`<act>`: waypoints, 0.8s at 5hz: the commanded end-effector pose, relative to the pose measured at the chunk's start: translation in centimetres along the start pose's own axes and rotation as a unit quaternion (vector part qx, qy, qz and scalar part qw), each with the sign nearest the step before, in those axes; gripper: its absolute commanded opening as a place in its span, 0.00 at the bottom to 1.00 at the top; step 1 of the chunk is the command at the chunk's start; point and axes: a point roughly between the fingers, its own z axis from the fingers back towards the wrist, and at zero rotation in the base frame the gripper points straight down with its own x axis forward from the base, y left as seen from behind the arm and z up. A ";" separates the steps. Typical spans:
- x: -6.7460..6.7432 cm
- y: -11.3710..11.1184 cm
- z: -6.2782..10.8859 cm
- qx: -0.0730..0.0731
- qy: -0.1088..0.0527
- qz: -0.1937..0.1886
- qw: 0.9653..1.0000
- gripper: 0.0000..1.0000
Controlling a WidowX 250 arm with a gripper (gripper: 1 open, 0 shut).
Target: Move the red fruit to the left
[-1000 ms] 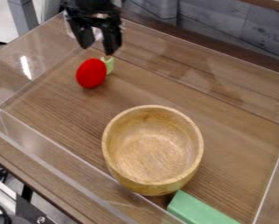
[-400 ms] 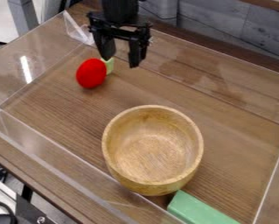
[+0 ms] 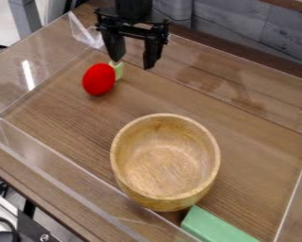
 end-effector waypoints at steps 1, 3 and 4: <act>0.5 0.2 2.9 0.011 -0.040 -0.011 0.999 1.00; -0.4 -1.5 2.3 0.018 -0.034 -0.036 0.999 1.00; -0.2 -3.3 2.3 0.016 -0.033 -0.055 0.998 1.00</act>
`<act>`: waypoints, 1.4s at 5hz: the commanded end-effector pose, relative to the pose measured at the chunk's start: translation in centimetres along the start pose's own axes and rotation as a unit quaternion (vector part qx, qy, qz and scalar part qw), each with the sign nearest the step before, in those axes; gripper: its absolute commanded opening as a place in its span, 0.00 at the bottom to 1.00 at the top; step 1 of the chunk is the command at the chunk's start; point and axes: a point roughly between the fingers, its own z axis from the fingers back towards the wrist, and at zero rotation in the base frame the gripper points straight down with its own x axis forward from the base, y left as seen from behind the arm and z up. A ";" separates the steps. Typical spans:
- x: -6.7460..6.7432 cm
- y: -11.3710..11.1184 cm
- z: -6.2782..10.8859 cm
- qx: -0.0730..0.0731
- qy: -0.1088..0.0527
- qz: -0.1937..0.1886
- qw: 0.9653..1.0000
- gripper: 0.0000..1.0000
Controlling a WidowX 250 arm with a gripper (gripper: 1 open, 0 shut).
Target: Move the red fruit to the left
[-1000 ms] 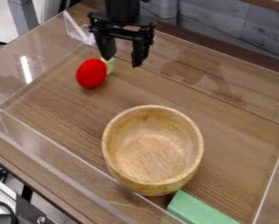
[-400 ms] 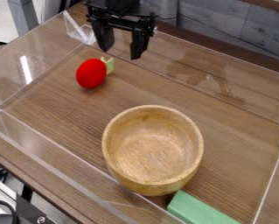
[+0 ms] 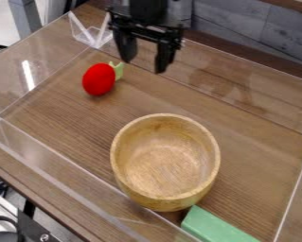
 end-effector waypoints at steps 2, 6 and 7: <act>1.6 0.7 1.7 0.013 -0.045 0.019 0.999 1.00; 2.6 2.8 -0.2 0.023 -0.051 0.039 0.998 1.00; 3.0 0.4 -0.6 0.014 -0.057 0.016 0.998 1.00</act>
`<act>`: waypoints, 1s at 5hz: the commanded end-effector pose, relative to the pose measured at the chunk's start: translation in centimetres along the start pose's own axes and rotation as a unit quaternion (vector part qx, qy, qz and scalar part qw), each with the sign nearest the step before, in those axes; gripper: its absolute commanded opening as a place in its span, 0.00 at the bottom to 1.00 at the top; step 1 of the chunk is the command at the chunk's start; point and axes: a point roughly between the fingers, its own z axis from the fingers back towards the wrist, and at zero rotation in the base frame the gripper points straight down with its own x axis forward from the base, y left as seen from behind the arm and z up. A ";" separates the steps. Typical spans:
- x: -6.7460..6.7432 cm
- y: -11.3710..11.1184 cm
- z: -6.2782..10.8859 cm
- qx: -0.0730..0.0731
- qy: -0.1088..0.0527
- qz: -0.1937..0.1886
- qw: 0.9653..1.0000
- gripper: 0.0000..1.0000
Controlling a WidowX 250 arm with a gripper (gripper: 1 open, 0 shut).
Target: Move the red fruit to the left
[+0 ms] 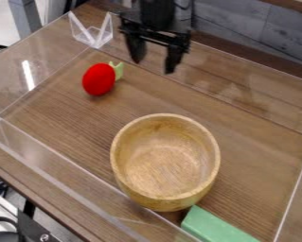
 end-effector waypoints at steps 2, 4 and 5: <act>3.9 -2.9 1.6 -0.018 -0.043 -0.020 0.999 1.00; 5.5 -0.8 1.7 -0.009 -0.044 -0.003 0.999 1.00; 5.8 0.4 1.3 -0.006 -0.040 0.009 0.999 1.00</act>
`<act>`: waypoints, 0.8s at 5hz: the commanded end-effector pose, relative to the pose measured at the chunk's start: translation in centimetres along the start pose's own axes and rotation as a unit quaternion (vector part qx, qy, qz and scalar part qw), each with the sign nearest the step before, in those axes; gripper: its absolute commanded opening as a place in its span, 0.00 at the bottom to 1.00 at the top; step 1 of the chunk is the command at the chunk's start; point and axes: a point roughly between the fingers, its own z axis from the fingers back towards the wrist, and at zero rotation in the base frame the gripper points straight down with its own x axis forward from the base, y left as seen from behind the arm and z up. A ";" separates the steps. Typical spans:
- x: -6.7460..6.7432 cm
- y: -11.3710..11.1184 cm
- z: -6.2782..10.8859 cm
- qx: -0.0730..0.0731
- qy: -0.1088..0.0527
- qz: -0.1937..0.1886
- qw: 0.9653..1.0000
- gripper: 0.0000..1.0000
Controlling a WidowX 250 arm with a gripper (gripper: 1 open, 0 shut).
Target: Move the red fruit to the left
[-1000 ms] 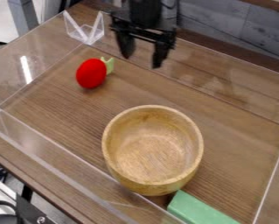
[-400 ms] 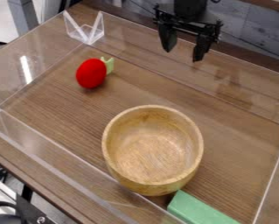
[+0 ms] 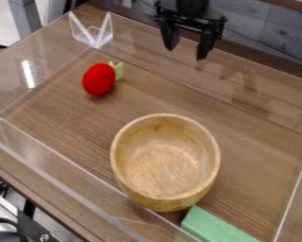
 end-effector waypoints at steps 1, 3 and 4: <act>1.0 -0.2 2.2 0.002 -0.027 0.006 1.000 1.00; 0.6 -1.4 1.7 -0.001 -0.017 0.031 0.999 1.00; 0.2 -1.7 0.4 0.002 -0.010 0.049 0.999 1.00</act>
